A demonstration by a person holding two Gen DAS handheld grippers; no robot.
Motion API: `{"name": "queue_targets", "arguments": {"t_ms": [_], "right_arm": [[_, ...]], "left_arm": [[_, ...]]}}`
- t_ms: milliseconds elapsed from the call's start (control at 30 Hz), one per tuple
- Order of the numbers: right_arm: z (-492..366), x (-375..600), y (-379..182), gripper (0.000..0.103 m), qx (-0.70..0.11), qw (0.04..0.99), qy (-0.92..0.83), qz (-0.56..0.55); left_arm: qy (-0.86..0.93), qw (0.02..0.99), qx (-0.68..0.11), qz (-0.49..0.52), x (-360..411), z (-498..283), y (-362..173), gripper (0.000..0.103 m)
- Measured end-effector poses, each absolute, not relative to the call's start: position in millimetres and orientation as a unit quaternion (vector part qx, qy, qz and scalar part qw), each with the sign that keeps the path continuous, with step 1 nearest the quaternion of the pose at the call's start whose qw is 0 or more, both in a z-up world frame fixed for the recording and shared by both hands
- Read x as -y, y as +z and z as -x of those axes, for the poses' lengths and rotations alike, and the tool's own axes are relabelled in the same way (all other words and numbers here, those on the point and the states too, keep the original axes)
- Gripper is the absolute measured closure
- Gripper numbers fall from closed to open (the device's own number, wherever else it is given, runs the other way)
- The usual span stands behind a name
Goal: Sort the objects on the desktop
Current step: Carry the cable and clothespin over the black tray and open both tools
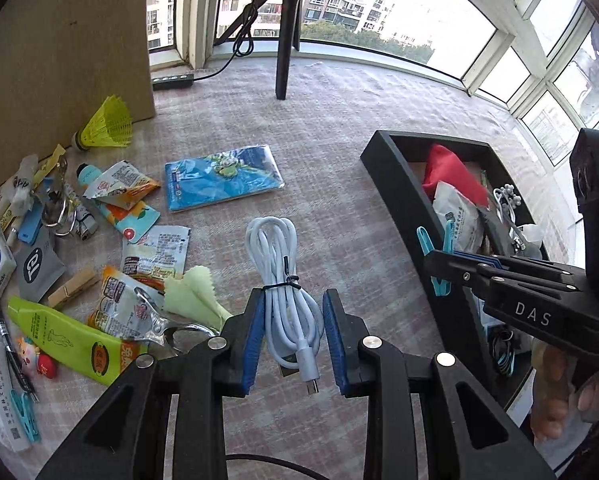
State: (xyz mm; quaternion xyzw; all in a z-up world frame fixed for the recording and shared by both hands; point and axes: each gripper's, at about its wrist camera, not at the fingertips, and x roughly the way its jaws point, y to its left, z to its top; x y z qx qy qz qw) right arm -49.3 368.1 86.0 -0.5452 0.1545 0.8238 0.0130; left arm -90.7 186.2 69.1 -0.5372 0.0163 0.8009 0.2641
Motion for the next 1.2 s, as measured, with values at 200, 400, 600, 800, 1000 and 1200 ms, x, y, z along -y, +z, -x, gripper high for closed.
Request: {"name": "queue_targets", "arguments": {"t_ms": [200,400,600,800,1000,1200], "right_arm": [[35,-403,106,0.091,-0.163,0.039,0.832,0.529],[31,-418,107,0.091,-0.172,0.044,0.831,0.528],[32,-418,107,0.091,-0.171,0.044,0.83,0.529],[32,-417,105,0.091,-0.173,0.041,0.829,0.53],[31,-416,101,0.091,-0.174,0.039,0.826,0.535],[34,-416,97,0.091,-0.174,0.04,0.823,0.54]], "left_arm": [[0.791,0.3,-0.023,0.533,-206,85,79,0.076],[0.786,0.292,-0.023,0.545,-205,90,74,0.076],[0.784,0.291,-0.016,0.548,-207,104,81,0.075],[0.777,0.295,-0.025,0.556,-217,120,75,0.075],[0.76,0.283,-0.035,0.585,-227,133,52,0.073],[0.746,0.287,-0.044,0.6,-249,133,40,0.065]]}}
